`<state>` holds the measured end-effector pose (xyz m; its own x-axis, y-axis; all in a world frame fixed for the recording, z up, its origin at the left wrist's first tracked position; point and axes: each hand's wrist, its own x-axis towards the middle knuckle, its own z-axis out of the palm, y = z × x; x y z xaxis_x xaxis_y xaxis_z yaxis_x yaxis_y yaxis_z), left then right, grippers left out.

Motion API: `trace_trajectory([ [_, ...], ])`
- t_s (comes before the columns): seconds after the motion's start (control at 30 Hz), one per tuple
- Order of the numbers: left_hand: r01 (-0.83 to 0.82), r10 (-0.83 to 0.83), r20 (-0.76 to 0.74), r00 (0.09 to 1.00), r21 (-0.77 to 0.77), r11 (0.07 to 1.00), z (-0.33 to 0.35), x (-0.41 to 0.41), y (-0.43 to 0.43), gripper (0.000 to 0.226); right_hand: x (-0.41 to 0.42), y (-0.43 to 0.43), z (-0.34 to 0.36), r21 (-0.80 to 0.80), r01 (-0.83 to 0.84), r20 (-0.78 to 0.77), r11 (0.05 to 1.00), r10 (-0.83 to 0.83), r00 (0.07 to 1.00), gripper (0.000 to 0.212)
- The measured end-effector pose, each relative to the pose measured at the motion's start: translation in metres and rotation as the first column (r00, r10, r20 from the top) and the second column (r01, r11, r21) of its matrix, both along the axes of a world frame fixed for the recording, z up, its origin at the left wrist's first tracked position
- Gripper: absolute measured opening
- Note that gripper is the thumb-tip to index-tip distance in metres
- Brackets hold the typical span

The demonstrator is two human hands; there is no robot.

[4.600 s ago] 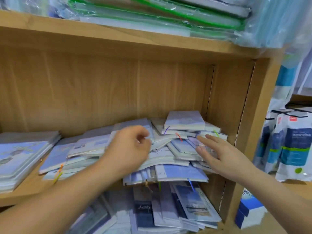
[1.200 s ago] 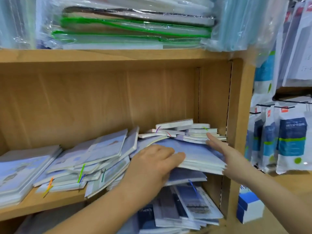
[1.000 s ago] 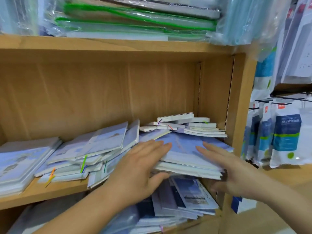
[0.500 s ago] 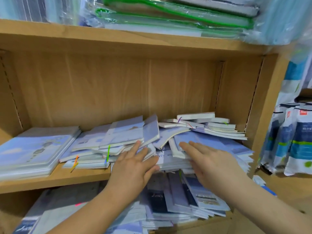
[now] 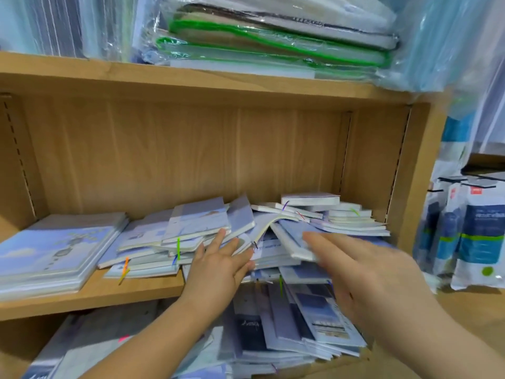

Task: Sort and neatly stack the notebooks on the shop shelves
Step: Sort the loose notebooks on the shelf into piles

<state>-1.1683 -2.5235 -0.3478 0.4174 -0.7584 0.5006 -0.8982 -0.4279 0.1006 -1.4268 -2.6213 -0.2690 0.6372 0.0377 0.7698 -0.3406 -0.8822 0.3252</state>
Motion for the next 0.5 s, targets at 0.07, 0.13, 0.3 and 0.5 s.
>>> trace_trajectory([
  [0.07,0.024,-0.026,-0.072,0.997,-0.029,0.999,0.006,-0.007,0.002,0.036,-0.008,0.005,-0.028,0.042,-0.046,-0.113,0.998,0.050,0.992,0.068],
  [0.13,0.062,-0.131,-0.203,0.970,-0.315,0.947,0.012,-0.026,0.009,0.025,-0.014,0.005,-0.049,0.160,-0.061,-0.224,0.985,0.097,0.970,0.067],
  [0.3,0.065,-0.324,-0.941,0.095,-0.319,0.946,0.027,-0.104,0.019,0.052,-0.032,0.003,-0.050,0.693,-0.044,-0.147,0.720,0.201,0.969,0.053],
  [0.5,-0.034,-0.510,-0.855,-0.093,-0.509,0.860,0.041,-0.140,0.015,0.024,-0.061,-0.042,-0.040,0.943,0.193,-0.165,0.269,-0.126,0.978,0.070],
])
